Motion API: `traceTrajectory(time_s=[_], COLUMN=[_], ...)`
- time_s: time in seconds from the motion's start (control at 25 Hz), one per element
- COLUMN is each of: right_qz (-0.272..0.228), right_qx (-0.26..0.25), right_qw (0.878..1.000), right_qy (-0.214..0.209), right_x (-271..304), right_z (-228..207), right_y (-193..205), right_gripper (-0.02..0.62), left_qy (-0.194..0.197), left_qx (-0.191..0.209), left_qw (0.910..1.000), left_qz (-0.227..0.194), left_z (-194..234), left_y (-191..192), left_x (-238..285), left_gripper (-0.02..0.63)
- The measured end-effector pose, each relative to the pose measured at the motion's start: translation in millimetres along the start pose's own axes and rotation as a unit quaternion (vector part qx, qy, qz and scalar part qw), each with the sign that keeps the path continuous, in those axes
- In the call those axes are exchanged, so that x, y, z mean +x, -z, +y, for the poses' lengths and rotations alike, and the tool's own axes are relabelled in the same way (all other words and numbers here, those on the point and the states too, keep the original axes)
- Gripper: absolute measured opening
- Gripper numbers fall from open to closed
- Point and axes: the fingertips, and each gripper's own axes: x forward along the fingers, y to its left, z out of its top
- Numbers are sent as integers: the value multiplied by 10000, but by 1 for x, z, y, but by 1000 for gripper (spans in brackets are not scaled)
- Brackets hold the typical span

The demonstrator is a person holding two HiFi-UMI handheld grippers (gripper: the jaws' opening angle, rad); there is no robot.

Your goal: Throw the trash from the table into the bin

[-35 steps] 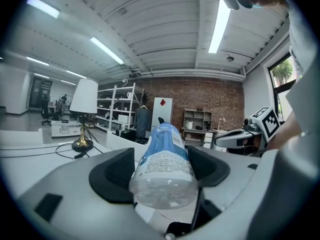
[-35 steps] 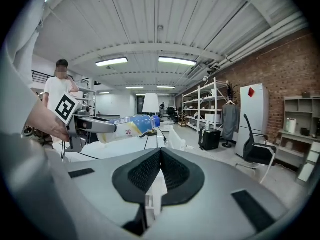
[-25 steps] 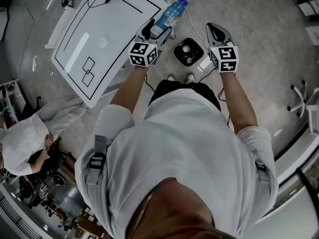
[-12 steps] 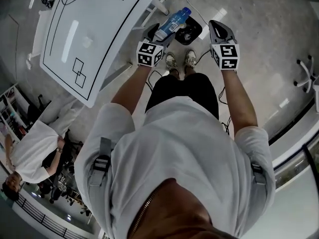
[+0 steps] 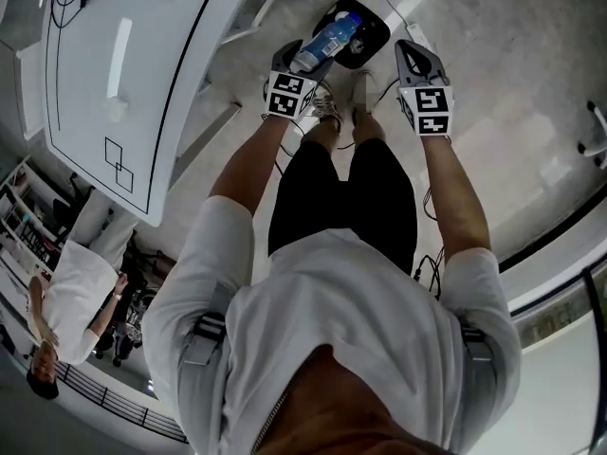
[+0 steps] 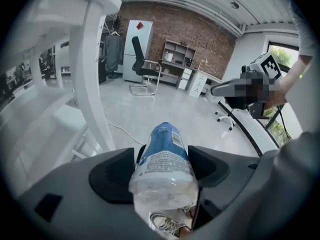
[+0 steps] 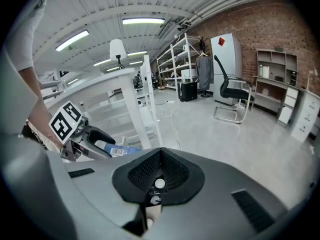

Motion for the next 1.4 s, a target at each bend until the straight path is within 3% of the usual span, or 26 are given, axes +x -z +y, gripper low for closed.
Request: traceTrajectory(time_s=[0.44,0.72,1.04,1.4], right_qz=[376,504,464,287], right_qx=[335,409,423,252], right_qw=[9987,9978,9978,9992], right_qy=[56,136,195,113], right_x=[96,123,124,95], right_z=[-14,-21,-23,-3], right_y=[158,214,210,128], right_gripper=[3,3,3,3], left_qy=[162,249,237,215], left_qx=[400,633,626,316], left_qw=[9970,9952,9973,9983], left_qz=[643,699,307,-429], left_z=[30,37,42,36], left_y=[115,153,128,49], left_x=[159,230,221,145], left_gripper=[350,350,350,350])
